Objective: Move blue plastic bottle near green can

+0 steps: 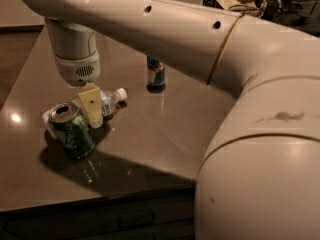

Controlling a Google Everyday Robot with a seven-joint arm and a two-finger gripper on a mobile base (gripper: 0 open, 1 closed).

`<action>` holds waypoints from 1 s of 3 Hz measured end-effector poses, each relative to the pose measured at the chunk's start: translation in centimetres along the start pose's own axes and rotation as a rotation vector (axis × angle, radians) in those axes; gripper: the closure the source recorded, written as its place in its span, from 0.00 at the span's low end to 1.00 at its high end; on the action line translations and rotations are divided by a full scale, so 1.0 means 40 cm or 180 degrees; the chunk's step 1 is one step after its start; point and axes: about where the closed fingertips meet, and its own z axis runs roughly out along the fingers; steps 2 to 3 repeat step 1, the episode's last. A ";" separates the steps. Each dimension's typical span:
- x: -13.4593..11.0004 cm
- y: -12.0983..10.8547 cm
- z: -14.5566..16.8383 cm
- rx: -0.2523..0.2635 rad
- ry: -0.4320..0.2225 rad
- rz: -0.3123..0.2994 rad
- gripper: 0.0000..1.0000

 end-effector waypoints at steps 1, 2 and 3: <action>0.000 0.000 0.000 0.0000 0.0000 0.0000 0.00; 0.000 0.000 0.000 0.0000 0.0000 0.0000 0.00; 0.000 0.000 0.000 0.0000 0.0000 0.0000 0.00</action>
Offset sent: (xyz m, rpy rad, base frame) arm 0.0000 0.0000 0.0000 0.0000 0.0000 0.0000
